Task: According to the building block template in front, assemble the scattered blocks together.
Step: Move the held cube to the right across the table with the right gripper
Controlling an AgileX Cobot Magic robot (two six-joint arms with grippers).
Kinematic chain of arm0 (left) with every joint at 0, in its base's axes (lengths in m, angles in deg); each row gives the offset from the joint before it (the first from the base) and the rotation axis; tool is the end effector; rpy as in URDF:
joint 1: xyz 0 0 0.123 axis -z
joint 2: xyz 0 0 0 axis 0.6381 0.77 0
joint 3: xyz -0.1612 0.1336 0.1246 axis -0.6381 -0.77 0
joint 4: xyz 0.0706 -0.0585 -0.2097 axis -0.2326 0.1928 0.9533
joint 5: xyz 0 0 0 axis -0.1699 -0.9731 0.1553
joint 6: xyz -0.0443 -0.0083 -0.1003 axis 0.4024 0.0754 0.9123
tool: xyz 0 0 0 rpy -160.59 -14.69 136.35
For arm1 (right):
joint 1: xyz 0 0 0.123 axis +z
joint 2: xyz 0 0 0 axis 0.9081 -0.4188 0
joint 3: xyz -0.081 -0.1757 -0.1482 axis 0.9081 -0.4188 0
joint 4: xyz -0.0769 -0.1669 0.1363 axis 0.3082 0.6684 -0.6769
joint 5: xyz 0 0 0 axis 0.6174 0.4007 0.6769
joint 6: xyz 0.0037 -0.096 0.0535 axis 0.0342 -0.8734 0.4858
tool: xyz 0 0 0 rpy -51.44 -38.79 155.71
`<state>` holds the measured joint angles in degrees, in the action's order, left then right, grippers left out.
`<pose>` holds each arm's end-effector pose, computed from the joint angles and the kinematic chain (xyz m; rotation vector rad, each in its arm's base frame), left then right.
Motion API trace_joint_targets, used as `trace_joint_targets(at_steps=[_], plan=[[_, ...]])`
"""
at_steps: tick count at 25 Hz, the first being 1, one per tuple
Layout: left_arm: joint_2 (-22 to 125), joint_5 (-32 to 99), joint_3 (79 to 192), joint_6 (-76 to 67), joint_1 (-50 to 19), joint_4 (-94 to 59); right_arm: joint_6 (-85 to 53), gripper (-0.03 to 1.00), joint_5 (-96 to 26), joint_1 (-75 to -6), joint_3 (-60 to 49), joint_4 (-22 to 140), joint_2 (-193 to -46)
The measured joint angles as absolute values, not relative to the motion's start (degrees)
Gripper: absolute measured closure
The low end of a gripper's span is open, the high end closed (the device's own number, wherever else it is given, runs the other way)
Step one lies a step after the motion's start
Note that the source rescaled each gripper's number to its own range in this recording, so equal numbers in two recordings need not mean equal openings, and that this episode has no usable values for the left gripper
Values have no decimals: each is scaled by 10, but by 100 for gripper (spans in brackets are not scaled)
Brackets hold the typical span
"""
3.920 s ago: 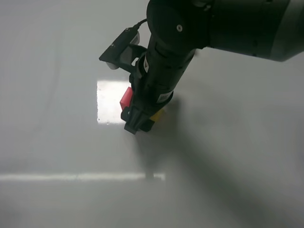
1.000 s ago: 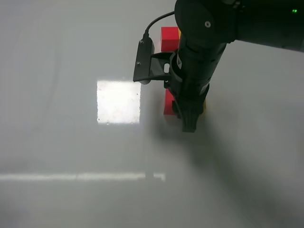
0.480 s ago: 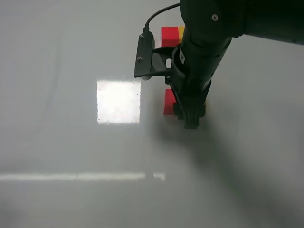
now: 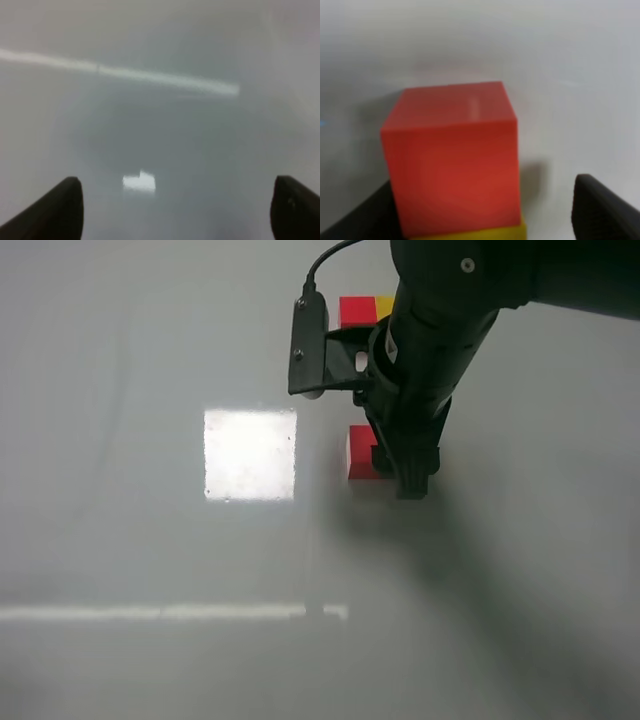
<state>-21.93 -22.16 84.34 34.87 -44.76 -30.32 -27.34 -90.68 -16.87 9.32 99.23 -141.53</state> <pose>0.0336 0.0020 0.2588 -0.1857 2.0171 -0.0165 0.2641 0.2166 0.3242 -1.7304 1.7876 -0.6455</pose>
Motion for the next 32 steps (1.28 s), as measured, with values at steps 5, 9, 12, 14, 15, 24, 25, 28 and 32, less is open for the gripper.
trace_joint_targets(at_steps=[5, 9, 12, 14, 15, 24, 25, 28, 32], plan=[[-219, -222, 843, 348, -448, -303, -274, 48, -907, -169, 93, 993, -1415], [-219, -222, 843, 348, -448, -303, -274, 75, -920, -169, 93, 990, -1415], [-219, -222, 843, 348, -448, -303, -274, 96, -927, -169, 93, 984, -1415], [-219, -222, 843, 348, -448, -303, -274, 97, -927, -169, 93, 982, -1415], [-219, -222, 843, 348, -448, -303, -274, 97, -927, -169, 93, 980, -1415], [-219, -220, 843, 348, -448, -303, -229, 97, -923, -169, 93, 976, -1415], [-219, -220, 843, 348, -448, -303, -227, 97, -923, -169, 93, 976, -1415], [-219, -220, 843, 348, -448, -303, -225, 87, -921, -169, 93, 973, -1415], [-219, -220, 843, 348, -448, -303, -223, 51, -919, -169, 93, 964, -1415]])
